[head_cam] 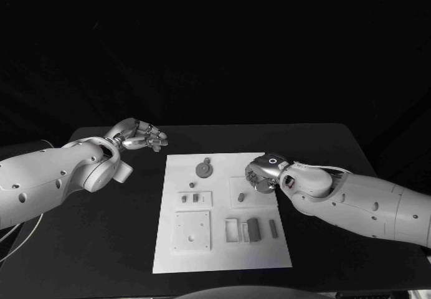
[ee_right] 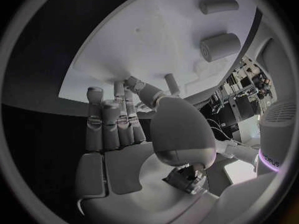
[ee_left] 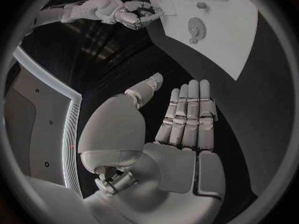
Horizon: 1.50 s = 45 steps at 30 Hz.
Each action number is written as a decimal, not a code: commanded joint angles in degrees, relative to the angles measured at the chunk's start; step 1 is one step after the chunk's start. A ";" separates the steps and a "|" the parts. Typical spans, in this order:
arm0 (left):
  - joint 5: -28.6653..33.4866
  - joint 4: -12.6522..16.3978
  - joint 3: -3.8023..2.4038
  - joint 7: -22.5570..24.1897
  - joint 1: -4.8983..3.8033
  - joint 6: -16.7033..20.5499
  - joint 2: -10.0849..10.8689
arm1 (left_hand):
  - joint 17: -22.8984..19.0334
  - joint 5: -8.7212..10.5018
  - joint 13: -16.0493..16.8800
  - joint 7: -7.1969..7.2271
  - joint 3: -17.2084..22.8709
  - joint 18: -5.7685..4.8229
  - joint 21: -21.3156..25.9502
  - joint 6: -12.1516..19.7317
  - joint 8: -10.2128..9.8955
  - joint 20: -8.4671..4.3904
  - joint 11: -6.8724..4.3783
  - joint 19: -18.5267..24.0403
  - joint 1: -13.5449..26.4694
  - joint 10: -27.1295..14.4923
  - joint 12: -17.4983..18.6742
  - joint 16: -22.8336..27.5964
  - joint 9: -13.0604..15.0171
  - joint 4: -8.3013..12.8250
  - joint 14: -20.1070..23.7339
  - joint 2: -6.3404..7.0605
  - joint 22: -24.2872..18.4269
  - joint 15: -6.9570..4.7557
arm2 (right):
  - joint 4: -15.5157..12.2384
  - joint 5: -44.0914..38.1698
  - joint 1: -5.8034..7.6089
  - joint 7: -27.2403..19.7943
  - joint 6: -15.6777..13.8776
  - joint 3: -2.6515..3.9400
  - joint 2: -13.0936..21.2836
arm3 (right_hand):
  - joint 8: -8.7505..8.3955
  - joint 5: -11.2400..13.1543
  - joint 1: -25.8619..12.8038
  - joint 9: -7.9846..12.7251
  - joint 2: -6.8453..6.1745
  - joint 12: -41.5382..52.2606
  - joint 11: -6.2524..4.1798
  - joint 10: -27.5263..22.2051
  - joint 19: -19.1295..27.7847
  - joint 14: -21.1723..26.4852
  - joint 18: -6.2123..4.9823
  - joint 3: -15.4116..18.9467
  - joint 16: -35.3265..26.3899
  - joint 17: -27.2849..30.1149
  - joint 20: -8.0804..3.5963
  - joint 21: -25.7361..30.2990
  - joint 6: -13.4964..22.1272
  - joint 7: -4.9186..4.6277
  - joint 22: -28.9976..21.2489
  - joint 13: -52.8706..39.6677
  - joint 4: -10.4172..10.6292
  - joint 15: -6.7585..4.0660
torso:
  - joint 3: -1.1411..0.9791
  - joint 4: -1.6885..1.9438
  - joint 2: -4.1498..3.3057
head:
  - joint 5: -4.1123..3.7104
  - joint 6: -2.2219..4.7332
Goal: Assemble the parts on the task board
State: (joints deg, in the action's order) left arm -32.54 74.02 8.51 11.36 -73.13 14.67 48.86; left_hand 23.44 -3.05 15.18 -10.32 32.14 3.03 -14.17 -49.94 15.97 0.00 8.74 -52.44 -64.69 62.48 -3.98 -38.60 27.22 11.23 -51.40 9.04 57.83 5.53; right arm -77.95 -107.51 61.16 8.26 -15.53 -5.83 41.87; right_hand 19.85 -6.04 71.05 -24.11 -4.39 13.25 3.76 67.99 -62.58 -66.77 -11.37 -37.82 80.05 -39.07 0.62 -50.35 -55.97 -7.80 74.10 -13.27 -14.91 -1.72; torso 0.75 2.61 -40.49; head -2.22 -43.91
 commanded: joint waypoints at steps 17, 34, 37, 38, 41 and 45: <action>0.39 -0.29 -0.04 0.27 -0.04 -0.53 -0.08 | 0.32 -0.13 -0.13 0.12 -0.31 1.08 0.26 0.33 0.30 -0.06 0.09 -0.41 -0.40 -0.40 -0.09 0.33 0.01 0.00 -0.52 -0.09 0.05 0.03 | -0.22 -0.54 -0.62 0.07 1.28 -0.47 0.01 | 0.81 0.03 -1.57 -0.25 -0.50 -0.21 0.03 2.82 -1.14 -0.87 -3.63 -3.72 -0.35 -0.11 -0.54 -0.28 -1.80 0.64 0.34 -0.91 -0.42 -0.71 | -0.04 0.01 0.01 | 0.09 0.08; 0.39 -0.84 -0.04 0.17 -0.04 -0.64 -0.17 | 0.63 -0.13 -0.19 0.10 -0.39 1.07 0.25 0.37 0.31 -0.13 0.11 -0.61 -0.47 -0.44 -0.10 0.39 0.00 0.01 -0.73 -0.07 0.10 -0.05 | -1.87 0.64 -0.58 -0.02 0.99 -0.30 1.20 | 0.90 0.04 -1.86 -0.31 -0.58 -0.23 -0.09 3.13 -1.20 -0.87 -3.63 -3.92 -0.45 -0.13 -0.59 -0.26 -2.06 0.75 0.38 -1.04 -0.55 -0.83 | -0.05 -0.02 0.02 | 0.00 0.13; 0.39 -0.90 -0.04 0.06 -0.04 -0.79 -0.18 | 0.65 -0.13 -0.19 0.10 -0.40 1.07 0.26 0.37 0.30 -0.13 0.11 -0.62 -0.47 -0.45 -0.10 0.40 0.00 0.01 -0.74 -0.06 0.11 -0.06 | -2.11 1.10 -0.44 -0.05 1.14 -0.11 1.36 | 0.90 0.04 -1.89 -0.31 -0.60 -0.24 -0.10 3.15 -1.20 -0.86 -3.63 -3.93 -0.46 -0.13 -0.60 -0.26 -2.07 0.76 0.39 -1.05 -0.56 -0.84 | -0.04 0.01 0.02 | -0.04 0.14; 0.39 -0.91 -0.04 0.02 -0.04 -0.84 -0.19 | 0.66 -0.13 -0.20 0.10 -0.41 1.07 0.26 0.38 0.30 -0.13 0.12 -0.63 -0.47 -0.45 -0.10 0.41 0.00 0.01 -0.74 -0.05 0.11 -0.06 | -2.20 1.32 -0.40 -0.09 1.16 -0.03 1.42 | 0.91 0.04 -1.90 -0.31 -0.60 -0.24 -0.10 3.15 -1.20 -0.86 -3.63 -3.94 -0.47 -0.13 -0.60 -0.25 -2.08 0.76 0.39 -1.05 -0.56 -0.84 | -0.05 0.01 0.02 | -0.06 0.15; 0.39 -0.97 -0.04 -0.08 -0.04 -0.99 -0.22 | 0.70 -0.13 -0.21 0.09 -0.43 1.06 0.27 0.40 0.30 -0.14 0.12 -0.64 -0.47 -0.47 -0.10 0.42 -0.01 0.01 -0.76 -0.03 0.11 -0.07 | -2.52 1.90 -0.17 -0.18 1.36 0.23 1.61 | 0.91 0.04 -1.92 -0.31 -0.60 -0.25 -0.10 3.16 -1.20 -0.86 -3.63 -3.95 -0.48 -0.13 -0.60 -0.25 -2.08 0.76 0.39 -1.05 -0.56 -0.85 | -0.05 0.02 0.01 | -0.06 0.13; 0.39 -1.06 -0.04 -0.14 -0.04 -1.06 -0.25 | 0.74 -0.13 -0.22 0.08 -0.45 1.06 0.27 0.41 0.29 -0.15 0.14 -0.66 -0.47 -0.51 -0.08 0.45 -0.01 0.02 -0.77 0.00 0.12 -0.07 | -2.63 2.52 0.15 -0.32 1.63 0.38 1.74 | 0.90 0.04 -1.94 -0.31 -0.59 -0.26 -0.11 3.16 -1.20 -0.85 -3.63 -3.97 -0.49 -0.13 -0.60 -0.24 -2.09 0.76 0.39 -1.06 -0.56 -0.85 | -0.03 0.01 0.00 | -0.10 0.11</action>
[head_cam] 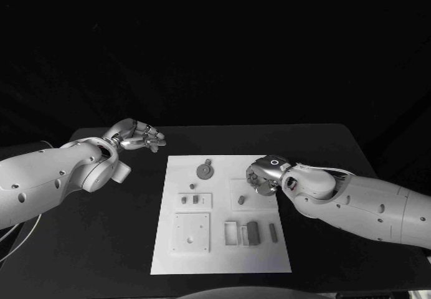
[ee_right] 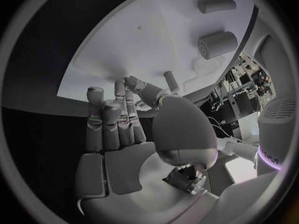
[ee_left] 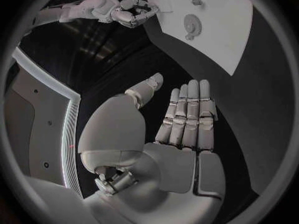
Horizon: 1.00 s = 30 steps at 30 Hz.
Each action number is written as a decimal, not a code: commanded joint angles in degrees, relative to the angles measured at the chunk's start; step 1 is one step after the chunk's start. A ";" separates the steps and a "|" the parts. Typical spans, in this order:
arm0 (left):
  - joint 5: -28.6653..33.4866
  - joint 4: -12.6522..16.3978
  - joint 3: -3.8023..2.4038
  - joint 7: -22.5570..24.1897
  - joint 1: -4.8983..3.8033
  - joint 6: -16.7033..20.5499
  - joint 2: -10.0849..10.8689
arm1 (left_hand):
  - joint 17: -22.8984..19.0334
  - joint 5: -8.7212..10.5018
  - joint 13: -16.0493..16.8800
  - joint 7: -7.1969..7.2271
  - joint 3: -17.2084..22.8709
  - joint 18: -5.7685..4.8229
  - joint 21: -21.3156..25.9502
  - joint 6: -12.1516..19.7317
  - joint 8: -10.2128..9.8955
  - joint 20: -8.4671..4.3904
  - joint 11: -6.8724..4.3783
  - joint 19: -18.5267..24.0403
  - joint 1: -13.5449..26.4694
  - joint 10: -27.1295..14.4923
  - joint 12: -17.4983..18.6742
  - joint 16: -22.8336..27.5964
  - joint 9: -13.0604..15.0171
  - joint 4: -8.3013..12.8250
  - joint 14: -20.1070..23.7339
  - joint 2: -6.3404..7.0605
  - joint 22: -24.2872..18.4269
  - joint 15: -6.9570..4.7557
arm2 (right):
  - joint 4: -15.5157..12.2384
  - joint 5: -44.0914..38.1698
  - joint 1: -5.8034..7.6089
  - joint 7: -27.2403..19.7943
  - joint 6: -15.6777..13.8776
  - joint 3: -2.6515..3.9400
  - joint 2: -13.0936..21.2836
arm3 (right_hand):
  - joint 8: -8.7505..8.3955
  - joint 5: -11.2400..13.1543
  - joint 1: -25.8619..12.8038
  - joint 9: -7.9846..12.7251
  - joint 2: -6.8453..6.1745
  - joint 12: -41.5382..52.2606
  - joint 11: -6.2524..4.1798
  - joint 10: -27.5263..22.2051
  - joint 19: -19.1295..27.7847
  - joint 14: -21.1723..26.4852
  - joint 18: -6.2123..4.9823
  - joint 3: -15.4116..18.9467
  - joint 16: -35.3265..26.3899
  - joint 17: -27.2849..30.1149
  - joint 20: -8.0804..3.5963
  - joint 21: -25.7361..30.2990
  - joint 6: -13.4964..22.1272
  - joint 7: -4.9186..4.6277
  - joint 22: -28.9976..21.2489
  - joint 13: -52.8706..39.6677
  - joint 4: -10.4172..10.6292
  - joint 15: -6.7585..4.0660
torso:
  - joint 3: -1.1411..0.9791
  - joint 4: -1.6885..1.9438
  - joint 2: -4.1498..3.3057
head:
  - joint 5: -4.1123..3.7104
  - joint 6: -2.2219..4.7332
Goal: Assemble the parts on the task board
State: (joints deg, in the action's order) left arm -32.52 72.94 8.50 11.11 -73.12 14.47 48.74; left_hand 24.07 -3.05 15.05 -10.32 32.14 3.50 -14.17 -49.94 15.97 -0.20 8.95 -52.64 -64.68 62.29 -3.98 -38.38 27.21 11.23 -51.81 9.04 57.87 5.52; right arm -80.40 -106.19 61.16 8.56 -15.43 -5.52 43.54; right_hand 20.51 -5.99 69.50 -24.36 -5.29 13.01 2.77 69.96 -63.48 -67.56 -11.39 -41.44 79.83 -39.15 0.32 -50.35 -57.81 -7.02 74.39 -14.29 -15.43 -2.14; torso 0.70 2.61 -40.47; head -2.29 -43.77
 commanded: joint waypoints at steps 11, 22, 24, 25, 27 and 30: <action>0.37 -0.01 -0.04 -0.03 -0.04 -1.05 -0.12 | 0.21 -0.13 -0.13 0.08 -0.46 0.58 0.30 0.45 0.28 0.03 -0.04 -0.48 -0.52 -0.39 -0.06 0.28 -0.02 0.03 -0.38 0.02 0.08 -0.08 | -0.60 2.96 0.53 -0.93 2.09 0.52 0.46 | 0.23 -0.01 -0.48 -0.06 0.32 -0.08 0.88 1.19 -0.27 -0.03 -3.61 -0.39 -0.31 -0.05 -0.30 -0.21 -0.26 -0.01 0.09 -0.06 -0.04 -0.45 | 0.03 0.02 -0.01 | -0.04 -0.02; 0.37 -0.12 -0.04 -0.05 -0.04 -1.06 -0.05 | 0.31 -0.13 -0.17 0.06 -0.48 0.56 0.34 0.48 0.28 0.02 -0.01 -0.48 -0.57 -0.45 -0.04 0.35 -0.03 0.05 -0.37 0.04 0.08 -0.08 | -4.41 6.27 1.94 -1.02 3.32 1.35 2.70 | 0.21 -0.01 -0.65 -0.06 0.35 -0.14 0.88 1.20 -0.23 0.02 -3.61 -0.43 -0.37 -0.06 -0.28 -0.16 -0.24 -0.02 0.09 -0.08 -0.05 -0.45 | 0.04 -0.04 -0.01 | 0.00 -0.12; 0.37 -0.15 -0.04 -0.05 -0.04 -1.05 -0.05 | 0.32 -0.14 -0.17 0.06 -0.48 0.56 0.34 0.48 0.28 0.02 -0.01 -0.48 -0.57 -0.46 -0.04 0.36 -0.03 0.05 -0.37 0.04 0.08 -0.08 | -5.16 6.15 2.35 -1.08 3.24 1.49 2.99 | 0.20 0.00 -0.67 -0.05 0.36 -0.16 0.88 1.20 -0.22 0.03 -3.61 -0.43 -0.38 -0.06 -0.28 -0.16 -0.24 -0.02 0.10 -0.08 -0.06 -0.45 | 0.06 -0.04 0.00 | 0.01 -0.09; 0.37 -0.15 -0.04 -0.04 -0.04 -1.04 -0.05 | 0.33 -0.14 -0.17 0.06 -0.48 0.56 0.34 0.48 0.28 0.02 -0.01 -0.48 -0.58 -0.46 -0.04 0.37 -0.03 0.05 -0.37 0.04 0.09 -0.08 | -5.45 5.85 2.49 -1.08 3.15 1.53 3.09 | 0.20 0.00 -0.68 -0.05 0.36 -0.16 0.88 1.20 -0.22 0.03 -3.61 -0.43 -0.38 -0.06 -0.28 -0.15 -0.24 -0.02 0.10 -0.08 -0.06 -0.45 | 0.05 -0.05 0.00 | 0.01 -0.09; 0.37 -0.11 -0.04 -0.04 -0.04 -1.01 -0.06 | 0.34 -0.14 -0.18 0.06 -0.48 0.56 0.35 0.48 0.28 0.02 -0.01 -0.48 -0.58 -0.47 -0.04 0.38 -0.03 0.05 -0.37 0.04 0.09 -0.08 | -5.88 5.62 2.67 -1.07 2.99 1.61 3.22 | 0.20 0.00 -0.68 -0.05 0.35 -0.16 0.88 1.20 -0.22 0.04 -3.61 -0.44 -0.38 -0.06 -0.28 -0.15 -0.24 -0.02 0.10 -0.08 -0.07 -0.45 | 0.07 -0.03 0.01 | 0.01 -0.02; 0.37 -0.11 -0.04 -0.01 -0.04 -0.90 -0.06 | 0.36 -0.14 -0.18 0.06 -0.48 0.55 0.36 0.49 0.28 0.02 0.00 -0.48 -0.60 -0.48 -0.04 0.39 -0.03 0.06 -0.38 0.05 0.09 -0.08 | -6.41 4.68 2.74 -1.05 2.53 1.74 3.16 | 0.20 0.00 -0.69 -0.06 0.35 -0.17 0.88 1.20 -0.22 0.04 -3.61 -0.44 -0.39 -0.06 -0.29 -0.15 -0.24 -0.02 0.10 -0.09 -0.08 -0.45 | 0.11 0.02 0.00 | 0.11 -0.01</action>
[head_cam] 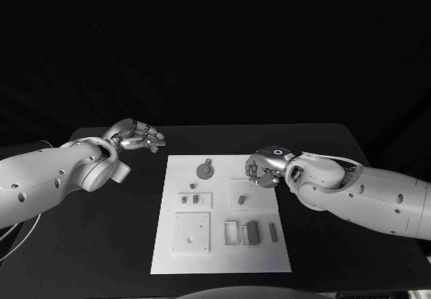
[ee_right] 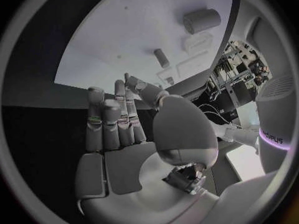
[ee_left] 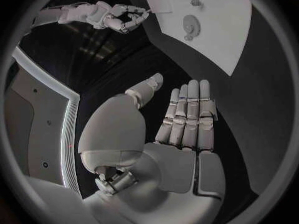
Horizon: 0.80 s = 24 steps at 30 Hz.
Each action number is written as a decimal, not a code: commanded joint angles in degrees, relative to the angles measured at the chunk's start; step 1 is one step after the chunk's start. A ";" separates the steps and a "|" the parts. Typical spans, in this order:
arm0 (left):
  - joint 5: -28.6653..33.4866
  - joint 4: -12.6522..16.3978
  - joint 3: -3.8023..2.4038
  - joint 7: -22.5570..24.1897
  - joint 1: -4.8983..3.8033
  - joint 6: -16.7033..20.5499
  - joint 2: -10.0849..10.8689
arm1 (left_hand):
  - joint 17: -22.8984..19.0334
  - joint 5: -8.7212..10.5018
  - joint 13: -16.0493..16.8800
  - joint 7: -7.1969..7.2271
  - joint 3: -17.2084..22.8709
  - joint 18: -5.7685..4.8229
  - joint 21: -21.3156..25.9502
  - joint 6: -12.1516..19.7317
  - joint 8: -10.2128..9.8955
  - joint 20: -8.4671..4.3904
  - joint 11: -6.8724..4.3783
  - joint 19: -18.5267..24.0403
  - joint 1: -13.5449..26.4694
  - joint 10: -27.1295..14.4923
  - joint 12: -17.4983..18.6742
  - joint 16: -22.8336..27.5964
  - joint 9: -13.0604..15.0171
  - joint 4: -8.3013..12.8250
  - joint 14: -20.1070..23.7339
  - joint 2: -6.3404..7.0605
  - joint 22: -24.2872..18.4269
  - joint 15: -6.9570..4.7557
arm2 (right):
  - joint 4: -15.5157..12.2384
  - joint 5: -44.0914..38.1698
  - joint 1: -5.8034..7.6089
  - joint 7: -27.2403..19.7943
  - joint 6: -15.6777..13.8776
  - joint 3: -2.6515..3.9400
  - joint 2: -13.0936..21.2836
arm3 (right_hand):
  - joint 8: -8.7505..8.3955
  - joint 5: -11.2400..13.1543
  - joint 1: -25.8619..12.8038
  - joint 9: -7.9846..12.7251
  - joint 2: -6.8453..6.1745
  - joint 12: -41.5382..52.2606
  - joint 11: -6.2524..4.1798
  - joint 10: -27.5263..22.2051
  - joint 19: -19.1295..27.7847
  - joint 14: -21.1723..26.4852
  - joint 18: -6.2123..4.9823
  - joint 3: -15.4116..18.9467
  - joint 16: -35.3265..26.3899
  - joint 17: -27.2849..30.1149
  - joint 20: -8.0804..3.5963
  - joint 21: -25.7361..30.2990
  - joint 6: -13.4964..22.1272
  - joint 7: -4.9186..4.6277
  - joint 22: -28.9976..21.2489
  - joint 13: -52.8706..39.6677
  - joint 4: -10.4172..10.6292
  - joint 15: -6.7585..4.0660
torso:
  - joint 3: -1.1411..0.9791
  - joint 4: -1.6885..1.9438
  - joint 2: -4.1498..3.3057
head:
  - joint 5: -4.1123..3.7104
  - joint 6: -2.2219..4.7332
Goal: Assemble the parts on the task board
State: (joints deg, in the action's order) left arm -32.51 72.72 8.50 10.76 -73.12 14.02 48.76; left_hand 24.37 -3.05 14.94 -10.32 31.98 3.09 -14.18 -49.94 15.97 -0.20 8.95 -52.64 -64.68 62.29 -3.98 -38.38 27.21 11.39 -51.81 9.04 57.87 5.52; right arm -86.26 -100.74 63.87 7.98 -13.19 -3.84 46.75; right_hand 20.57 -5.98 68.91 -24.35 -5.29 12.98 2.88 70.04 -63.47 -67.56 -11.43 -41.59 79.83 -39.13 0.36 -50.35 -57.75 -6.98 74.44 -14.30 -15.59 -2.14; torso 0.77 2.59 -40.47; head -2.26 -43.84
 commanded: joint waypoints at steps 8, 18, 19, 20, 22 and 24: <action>0.37 -0.29 -0.04 0.49 -0.04 -0.14 -0.10 | 0.15 -0.14 -0.09 0.07 -0.30 0.96 0.38 0.49 0.29 0.00 0.01 -0.50 -0.68 -0.50 -0.04 0.45 -0.03 -0.07 -0.39 0.05 0.10 -0.09 | -3.45 -2.22 0.03 -0.67 -0.12 0.12 -1.50 | 0.15 -0.01 -0.13 -0.07 0.29 -0.17 0.76 1.16 -0.24 0.04 -3.57 -0.33 -0.40 -0.09 -0.34 -0.15 -0.34 -0.04 0.07 -0.09 0.02 -0.46 | 0.01 0.04 0.00 | 1.24 0.17; 0.37 -0.99 -0.03 0.60 -0.04 0.62 -0.88 | 0.34 -0.14 -0.15 0.02 -0.30 0.93 0.45 0.64 0.22 -0.01 0.04 -0.52 -0.82 -0.58 -0.04 0.56 -0.07 0.00 -0.42 0.19 0.11 -0.10 | -6.88 -3.07 0.01 -1.30 0.39 0.11 -6.45 | 0.15 -0.01 -0.16 -0.08 0.32 -0.19 0.75 1.19 -0.24 0.04 -3.57 -0.37 -0.42 -0.10 -0.34 -0.14 -0.35 -0.04 0.07 -0.11 -0.01 -0.47 | 0.12 -0.02 0.20 | 4.18 0.25; 0.37 -1.15 -0.03 0.61 -0.04 0.67 -1.06 | 0.36 -0.14 -0.15 0.01 -0.30 0.93 0.45 0.66 0.21 -0.02 0.04 -0.52 -0.83 -0.59 -0.03 0.58 -0.07 0.00 -0.42 0.20 0.11 -0.10 | -6.94 -3.16 0.01 -1.36 0.54 0.10 -7.01 | 0.14 -0.01 -0.17 -0.08 0.33 -0.19 0.75 1.19 -0.24 0.04 -3.57 -0.37 -0.42 -0.10 -0.34 -0.13 -0.35 -0.04 0.07 -0.11 -0.01 -0.47 | 0.11 0.00 0.22 | 4.41 0.35; 0.37 -1.48 -0.03 0.67 -0.04 0.76 -1.36 | 0.38 -0.14 -0.16 0.00 -0.30 0.92 0.46 0.67 0.21 -0.01 0.05 -0.53 -0.83 -0.60 -0.03 0.60 -0.08 -0.01 -0.42 0.20 0.11 -0.10 | -6.94 -3.40 0.01 -1.49 0.77 -0.02 -7.83 | 0.14 -0.01 -0.18 -0.08 0.36 -0.20 0.75 1.19 -0.25 0.05 -3.57 -0.38 -0.42 -0.10 -0.34 -0.13 -0.34 -0.04 0.07 -0.12 -0.01 -0.48 | 0.10 0.02 0.19 | 4.73 0.45; 0.37 -1.77 -0.03 0.70 -0.04 0.88 -1.67 | 0.39 -0.14 -0.16 -0.01 -0.30 0.92 0.47 0.69 0.20 -0.01 0.05 -0.53 -0.83 -0.60 -0.03 0.61 -0.08 -0.01 -0.42 0.20 0.11 -0.10 | -6.95 -3.43 0.01 -1.59 1.09 -0.21 -8.54 | 0.14 -0.01 -0.19 -0.08 0.37 -0.21 0.75 1.19 -0.25 0.05 -3.57 -0.39 -0.43 -0.11 -0.34 -0.13 -0.34 -0.04 0.07 -0.12 -0.02 -0.48 | 0.17 0.04 0.28 | 5.12 0.34; 0.37 -2.04 -0.03 0.76 -0.04 1.13 -1.88 | 0.41 -0.14 -0.17 -0.01 -0.30 0.91 0.47 0.70 0.20 -0.01 0.05 -0.53 -0.84 -0.61 -0.03 0.62 -0.08 -0.02 -0.42 0.21 0.11 -0.10 | -6.73 -3.63 0.00 -1.65 1.24 -0.54 -9.56 | 0.13 -0.01 -0.21 -0.07 0.39 -0.23 0.75 1.18 -0.25 0.06 -3.57 -0.40 -0.44 -0.11 -0.34 -0.12 -0.33 -0.04 0.07 -0.12 -0.03 -0.48 | 0.25 0.12 0.28 | 5.49 0.28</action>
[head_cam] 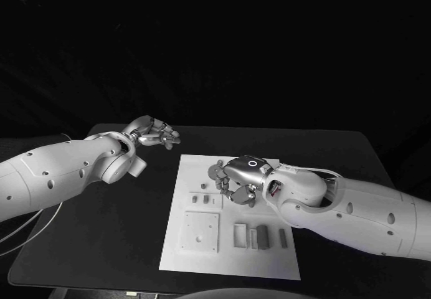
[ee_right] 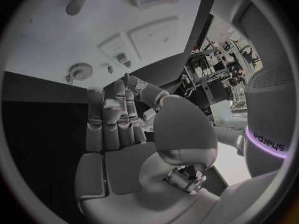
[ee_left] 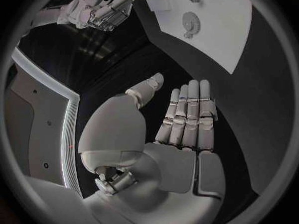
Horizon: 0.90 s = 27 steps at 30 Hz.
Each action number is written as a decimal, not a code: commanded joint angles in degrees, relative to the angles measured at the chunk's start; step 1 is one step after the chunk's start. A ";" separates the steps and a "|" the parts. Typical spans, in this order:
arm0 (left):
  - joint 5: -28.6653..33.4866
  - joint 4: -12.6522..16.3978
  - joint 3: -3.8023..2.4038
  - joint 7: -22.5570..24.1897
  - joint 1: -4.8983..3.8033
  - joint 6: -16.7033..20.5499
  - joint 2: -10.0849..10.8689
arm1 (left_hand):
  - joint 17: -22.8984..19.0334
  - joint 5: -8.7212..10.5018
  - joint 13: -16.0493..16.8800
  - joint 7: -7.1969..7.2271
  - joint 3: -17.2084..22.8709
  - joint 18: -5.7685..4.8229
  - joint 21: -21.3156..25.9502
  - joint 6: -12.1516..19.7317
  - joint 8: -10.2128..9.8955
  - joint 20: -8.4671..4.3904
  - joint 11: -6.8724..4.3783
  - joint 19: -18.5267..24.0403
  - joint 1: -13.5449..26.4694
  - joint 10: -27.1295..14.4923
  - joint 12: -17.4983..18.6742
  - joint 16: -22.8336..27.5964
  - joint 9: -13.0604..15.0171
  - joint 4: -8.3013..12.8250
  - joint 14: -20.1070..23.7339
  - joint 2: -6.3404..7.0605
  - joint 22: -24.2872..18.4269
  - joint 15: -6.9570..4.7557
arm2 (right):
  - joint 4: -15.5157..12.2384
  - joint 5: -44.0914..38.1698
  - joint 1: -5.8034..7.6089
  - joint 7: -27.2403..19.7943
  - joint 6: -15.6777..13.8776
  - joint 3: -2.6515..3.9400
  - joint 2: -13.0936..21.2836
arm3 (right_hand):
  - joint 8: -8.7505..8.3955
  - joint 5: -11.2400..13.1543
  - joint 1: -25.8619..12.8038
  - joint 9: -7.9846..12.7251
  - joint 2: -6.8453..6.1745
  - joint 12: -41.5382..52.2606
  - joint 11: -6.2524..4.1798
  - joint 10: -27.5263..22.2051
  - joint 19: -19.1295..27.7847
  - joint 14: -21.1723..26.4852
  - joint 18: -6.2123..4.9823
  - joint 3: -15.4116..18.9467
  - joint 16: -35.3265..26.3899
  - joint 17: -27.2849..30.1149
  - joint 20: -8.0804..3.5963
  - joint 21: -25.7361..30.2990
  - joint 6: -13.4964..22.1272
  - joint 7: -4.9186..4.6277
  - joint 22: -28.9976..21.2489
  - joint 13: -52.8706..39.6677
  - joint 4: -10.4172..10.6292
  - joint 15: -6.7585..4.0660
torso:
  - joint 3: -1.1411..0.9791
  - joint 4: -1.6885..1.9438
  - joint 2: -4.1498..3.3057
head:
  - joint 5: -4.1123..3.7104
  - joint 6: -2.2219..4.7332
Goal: Assemble the parts on the task board
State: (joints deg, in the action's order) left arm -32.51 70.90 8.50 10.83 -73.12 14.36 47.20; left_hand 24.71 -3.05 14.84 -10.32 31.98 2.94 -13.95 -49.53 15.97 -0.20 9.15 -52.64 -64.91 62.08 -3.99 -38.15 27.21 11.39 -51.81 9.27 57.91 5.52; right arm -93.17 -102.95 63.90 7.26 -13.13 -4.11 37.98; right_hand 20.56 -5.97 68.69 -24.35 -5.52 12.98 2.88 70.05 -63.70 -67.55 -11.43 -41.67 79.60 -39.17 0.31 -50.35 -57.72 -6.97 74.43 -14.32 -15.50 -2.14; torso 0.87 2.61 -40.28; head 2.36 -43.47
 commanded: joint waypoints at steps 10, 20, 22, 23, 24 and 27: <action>0.36 -1.21 -0.05 0.78 -0.06 1.23 -1.66 | 0.16 -0.15 -0.08 -0.02 -0.25 1.04 0.31 0.30 0.21 -0.01 -0.16 -0.50 -0.69 -0.39 -0.06 0.52 -0.09 -0.02 -0.37 0.01 0.07 -0.07 | 2.40 -1.62 -0.43 -1.68 2.08 -2.97 -4.11 | 0.09 -0.01 -0.12 -0.07 0.75 -0.32 0.76 1.14 0.02 0.10 -3.57 -0.34 -0.26 -0.08 -0.29 -0.07 -0.31 -0.08 0.09 -0.11 -0.21 -0.47 | 0.19 0.09 -0.04 | 2.74 -0.59; 0.36 -2.12 -0.07 0.70 -0.08 0.87 -3.14 | 0.27 -0.15 -0.10 -0.03 -0.23 1.00 0.38 0.29 0.22 0.01 -0.14 -0.47 -0.69 -0.42 -0.07 0.64 -0.09 -0.08 -0.32 -0.01 0.06 -0.04 | 3.92 -1.53 -2.33 -2.25 2.88 -4.10 -6.24 | 0.04 0.00 -0.31 -0.07 0.92 -0.44 0.78 1.11 0.06 0.16 -3.57 -0.36 -0.32 -0.09 -0.28 -0.01 -0.25 -0.11 0.09 -0.13 -0.32 -0.45 | 0.04 0.12 -0.13 | 4.14 -1.65; 0.36 -2.10 -0.07 0.68 -0.08 0.85 -3.15 | 0.29 -0.15 -0.11 -0.03 -0.22 0.99 0.39 0.29 0.23 0.01 -0.14 -0.46 -0.70 -0.42 -0.07 0.67 -0.09 -0.10 -0.32 -0.03 0.06 -0.04 | 3.98 -1.48 -2.37 -2.24 3.22 -4.16 -6.24 | 0.03 -0.01 -0.34 -0.07 0.95 -0.46 0.78 1.11 0.06 0.16 -3.57 -0.37 -0.33 -0.10 -0.28 0.00 -0.24 -0.11 0.09 -0.14 -0.35 -0.45 | -0.02 0.09 -0.10 | 4.26 -1.77; 0.36 -2.10 -0.07 0.67 -0.08 0.83 -3.13 | 0.30 -0.15 -0.11 -0.03 -0.22 0.99 0.40 0.29 0.23 0.01 -0.14 -0.46 -0.70 -0.43 -0.07 0.67 -0.09 -0.10 -0.31 -0.03 0.06 -0.04 | 4.02 -1.22 -2.37 -2.20 3.57 -4.18 -6.21 | 0.03 0.00 -0.35 -0.07 0.96 -0.46 0.79 1.11 0.07 0.17 -3.57 -0.37 -0.33 -0.10 -0.28 0.01 -0.24 -0.11 0.09 -0.14 -0.36 -0.45 | -0.06 0.05 -0.09 | 4.39 -1.92; 0.36 -2.09 -0.07 0.64 -0.08 0.81 -3.12 | 0.31 -0.15 -0.11 -0.03 -0.22 0.99 0.40 0.29 0.23 0.01 -0.14 -0.46 -0.70 -0.43 -0.07 0.68 -0.09 -0.10 -0.31 -0.02 0.06 -0.04 | 4.07 -0.67 -2.37 -2.15 4.08 -4.19 -6.16 | 0.03 0.00 -0.37 -0.07 0.97 -0.47 0.79 1.11 0.07 0.17 -3.57 -0.37 -0.33 -0.10 -0.28 0.01 -0.23 -0.11 0.09 -0.14 -0.37 -0.45 | -0.07 0.05 -0.09 | 4.43 -1.95; 0.36 -2.08 -0.07 0.60 -0.08 0.77 -3.01 | 0.33 -0.15 -0.12 -0.03 -0.22 0.99 0.41 0.29 0.23 0.01 -0.13 -0.45 -0.70 -0.44 -0.07 0.70 -0.09 -0.11 -0.31 -0.02 0.06 -0.03 | 4.25 -0.47 -2.38 -2.08 4.63 -4.27 -6.21 | -0.01 0.00 -0.51 -0.07 1.10 -0.55 0.81 1.07 0.08 0.20 -3.57 -0.36 -0.36 -0.12 -0.27 0.05 -0.18 -0.14 0.09 -0.15 -0.43 -0.43 | -0.09 -0.06 -0.10 | 4.41 -2.04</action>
State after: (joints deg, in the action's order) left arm -32.50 68.76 8.48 10.89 -73.14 15.06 44.22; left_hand 24.96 -3.05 14.79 -10.32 31.98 3.39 -13.73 -49.53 15.97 -0.20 9.15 -52.63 -64.91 62.09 -3.99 -37.70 27.21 11.39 -51.81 9.27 57.90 5.52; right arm -89.00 -103.56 61.57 5.75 -10.68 -8.35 31.84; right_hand 20.27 -5.77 68.40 -24.31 -5.00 12.74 2.97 70.34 -63.78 -67.55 -11.45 -41.83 79.60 -39.21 0.42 -50.35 -57.76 -7.01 74.47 -14.37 -15.66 -2.14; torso 0.84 2.68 -40.39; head 6.73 -45.37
